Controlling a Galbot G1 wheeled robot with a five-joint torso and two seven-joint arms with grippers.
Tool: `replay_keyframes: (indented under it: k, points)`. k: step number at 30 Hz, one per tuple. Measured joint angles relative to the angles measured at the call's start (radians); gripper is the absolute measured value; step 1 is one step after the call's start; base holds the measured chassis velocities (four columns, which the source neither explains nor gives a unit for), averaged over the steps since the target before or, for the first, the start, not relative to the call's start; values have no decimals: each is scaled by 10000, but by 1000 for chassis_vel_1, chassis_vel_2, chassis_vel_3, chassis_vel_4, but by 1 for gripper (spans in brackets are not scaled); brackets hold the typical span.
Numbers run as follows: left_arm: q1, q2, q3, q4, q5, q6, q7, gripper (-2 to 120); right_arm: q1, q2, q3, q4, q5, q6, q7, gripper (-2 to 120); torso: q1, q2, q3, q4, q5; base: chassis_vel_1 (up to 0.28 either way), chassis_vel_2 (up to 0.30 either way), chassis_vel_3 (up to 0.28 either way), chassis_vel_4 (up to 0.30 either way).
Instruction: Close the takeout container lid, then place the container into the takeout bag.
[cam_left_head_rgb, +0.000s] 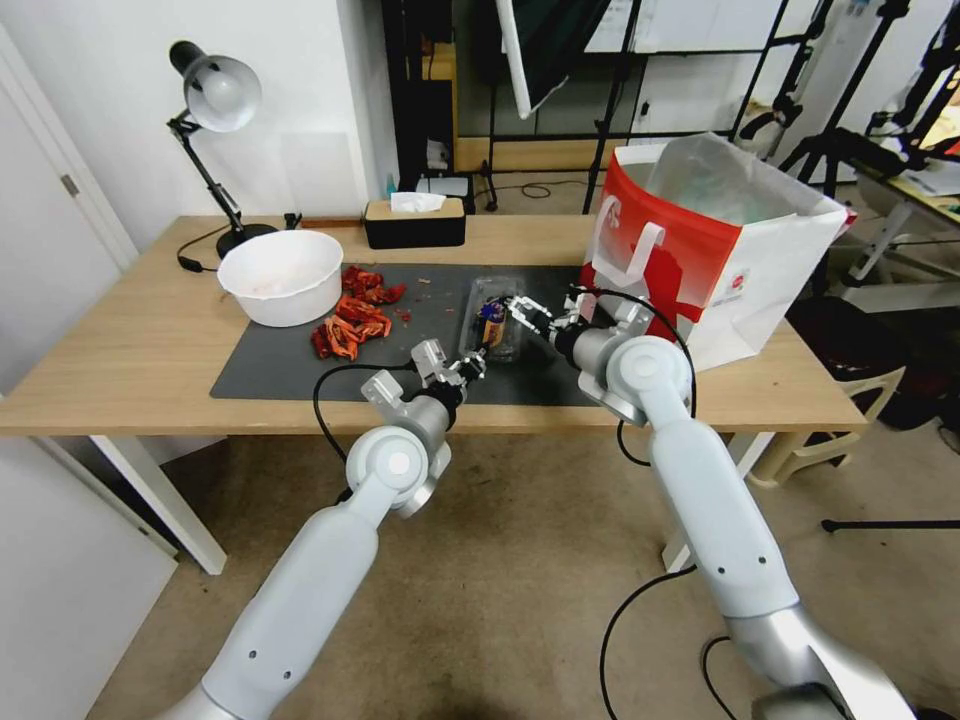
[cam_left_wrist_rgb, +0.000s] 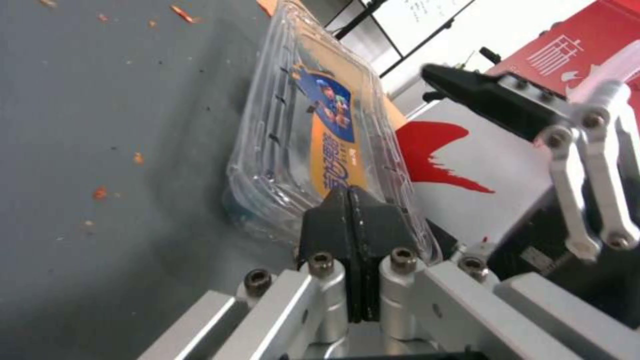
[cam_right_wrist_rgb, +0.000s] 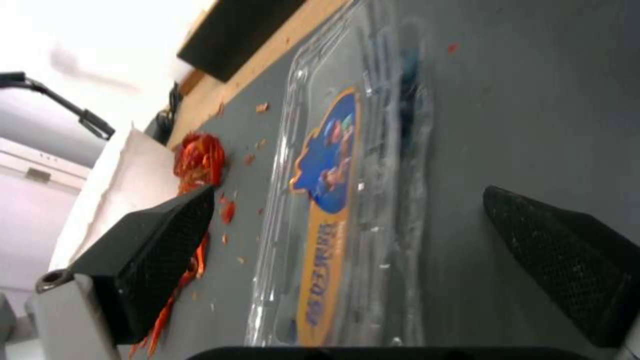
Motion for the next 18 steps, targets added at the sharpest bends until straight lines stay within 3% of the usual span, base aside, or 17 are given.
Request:
replay_keyframes:
  k: [12,18]
  points:
    - [37,0,51,-48,-18,-36,37,0,474,326,-253,-671,217,-549,530,99,0,0,-2,0,0,0,0,0,0]
    - [83,-2,12,-57,-21,-65,53,0,575,268,-242,-922,443,-655,628,80,-3,2,-5,-3,-1,0,0,0,0]
